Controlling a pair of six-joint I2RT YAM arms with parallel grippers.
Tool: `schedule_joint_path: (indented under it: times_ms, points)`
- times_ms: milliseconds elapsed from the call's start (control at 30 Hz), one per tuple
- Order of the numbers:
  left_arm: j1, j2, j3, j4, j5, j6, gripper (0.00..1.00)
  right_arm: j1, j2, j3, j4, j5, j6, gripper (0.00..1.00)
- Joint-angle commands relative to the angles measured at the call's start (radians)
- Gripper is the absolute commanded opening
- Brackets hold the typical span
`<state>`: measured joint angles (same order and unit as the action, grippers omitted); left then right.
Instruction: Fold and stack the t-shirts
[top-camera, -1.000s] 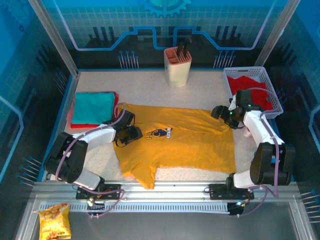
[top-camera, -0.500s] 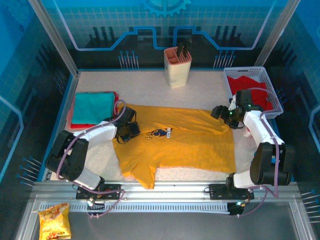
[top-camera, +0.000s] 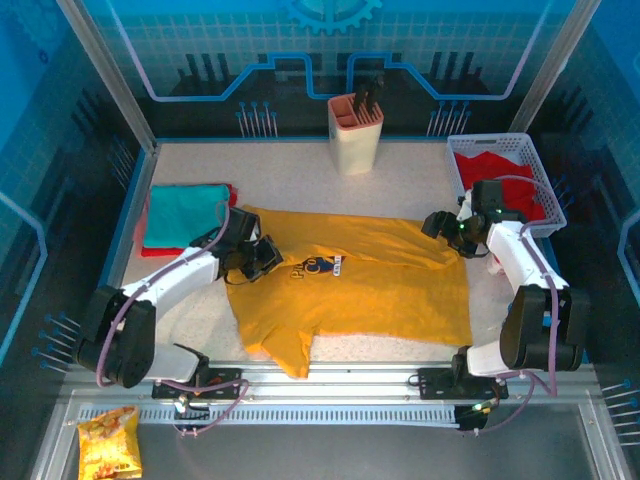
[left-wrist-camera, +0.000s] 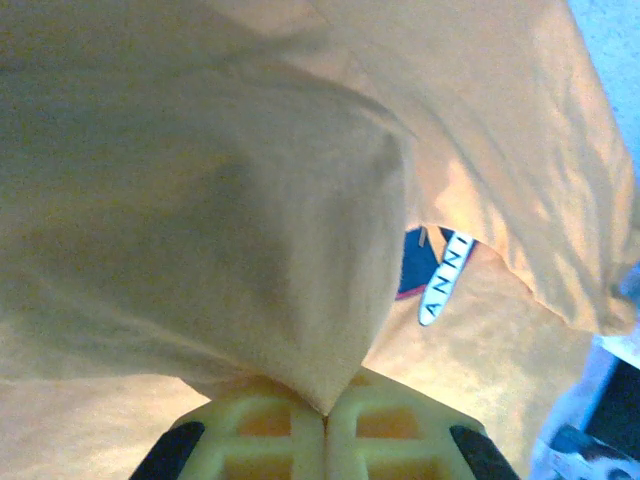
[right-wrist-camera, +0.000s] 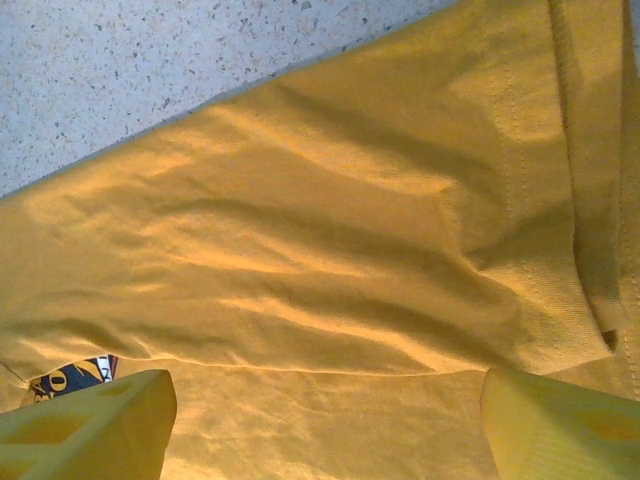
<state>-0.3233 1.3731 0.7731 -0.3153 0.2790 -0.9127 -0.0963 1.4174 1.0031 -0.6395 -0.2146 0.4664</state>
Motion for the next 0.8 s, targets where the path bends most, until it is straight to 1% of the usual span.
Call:
schedule_joint_path:
  times_ms: [0,67,100,133,167,200,233,267,333,367,400,500,567,600,633,700,767]
  points:
    - [0.032,-0.017,-0.026,0.010,0.133,-0.048,0.00,0.014,0.004,0.014,-0.022,-0.020,0.002,0.80]
    - [0.047,-0.013,-0.032,-0.001,0.152,-0.034,0.00,0.013,0.005,0.015,-0.022,-0.022,0.000,0.80]
    - [0.051,-0.007,-0.030,-0.018,0.158,-0.012,0.08,0.014,0.005,0.015,-0.020,-0.023,-0.001,0.80]
    - [0.052,0.002,-0.020,-0.043,0.161,0.013,0.22,0.014,0.006,0.013,-0.019,-0.021,-0.002,0.80]
    - [0.052,0.015,-0.002,-0.080,0.161,0.047,0.40,0.014,0.007,0.014,-0.019,-0.022,-0.003,0.80]
    - [0.052,0.023,0.012,-0.116,0.158,0.078,0.50,0.014,0.009,0.013,-0.019,-0.023,-0.004,0.80]
    - [0.052,0.022,0.022,-0.146,0.151,0.103,0.56,0.014,0.011,0.014,-0.019,-0.027,-0.005,0.80]
    - [0.053,0.014,0.038,-0.184,0.129,0.133,0.59,0.014,0.013,0.013,-0.018,-0.030,-0.004,0.80]
    - [0.068,-0.014,0.066,-0.255,0.091,0.184,0.62,0.014,0.014,0.010,-0.014,-0.034,-0.005,0.79]
    - [0.087,-0.029,0.075,-0.285,0.083,0.202,0.62,0.015,0.014,0.009,-0.013,-0.036,-0.004,0.79]
    - [0.113,-0.044,0.078,-0.305,0.088,0.215,0.59,0.015,0.015,0.007,-0.011,-0.037,-0.006,0.79]
    - [0.172,-0.079,0.059,-0.349,0.082,0.254,0.42,0.017,0.015,0.006,-0.007,-0.041,-0.005,0.79]
    - [0.189,-0.088,0.036,-0.373,0.046,0.273,0.31,0.017,0.015,0.002,-0.003,-0.044,-0.005,0.79]
    - [0.194,-0.088,0.021,-0.373,0.034,0.279,0.27,0.018,0.017,0.002,0.000,-0.044,-0.005,0.79]
    - [0.196,-0.083,0.003,-0.362,0.027,0.280,0.25,0.018,0.018,0.000,0.003,-0.046,-0.004,0.79]
    - [0.198,-0.059,-0.033,-0.317,0.030,0.270,0.25,0.020,0.024,-0.002,0.008,-0.049,-0.004,0.79]
    - [0.198,-0.024,-0.069,-0.247,0.064,0.244,0.27,0.021,0.033,0.001,0.006,-0.053,-0.003,0.79]
